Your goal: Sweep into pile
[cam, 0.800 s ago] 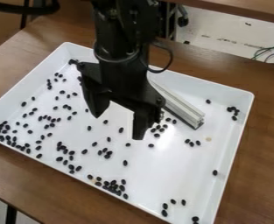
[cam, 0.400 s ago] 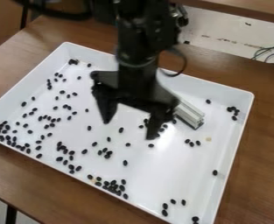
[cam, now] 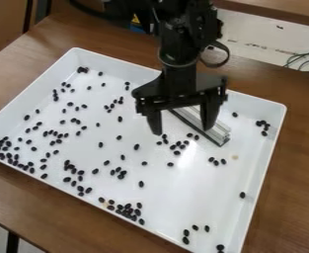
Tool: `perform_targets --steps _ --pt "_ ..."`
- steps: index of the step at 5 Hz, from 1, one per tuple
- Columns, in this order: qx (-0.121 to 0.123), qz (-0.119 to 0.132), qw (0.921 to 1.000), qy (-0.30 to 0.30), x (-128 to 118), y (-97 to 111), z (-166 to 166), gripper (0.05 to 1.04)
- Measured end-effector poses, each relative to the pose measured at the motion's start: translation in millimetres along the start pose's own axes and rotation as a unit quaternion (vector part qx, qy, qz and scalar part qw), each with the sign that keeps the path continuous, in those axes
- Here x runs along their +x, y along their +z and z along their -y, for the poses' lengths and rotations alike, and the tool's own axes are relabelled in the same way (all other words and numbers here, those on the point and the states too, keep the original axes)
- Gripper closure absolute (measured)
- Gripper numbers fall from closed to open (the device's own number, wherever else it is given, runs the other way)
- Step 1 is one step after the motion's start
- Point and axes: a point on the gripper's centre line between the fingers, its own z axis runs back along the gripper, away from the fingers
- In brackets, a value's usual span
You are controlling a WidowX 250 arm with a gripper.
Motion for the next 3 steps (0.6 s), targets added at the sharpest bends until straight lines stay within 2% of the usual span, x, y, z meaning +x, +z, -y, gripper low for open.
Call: perform_targets --steps 1,2,3 --pt "0.003 0.034 0.9908 0.131 24 -2 13 0.084" --pt "0.054 0.033 0.9801 0.188 41 -20 27 0.084" --pt "0.076 0.011 0.9773 0.197 40 -39 30 0.084"
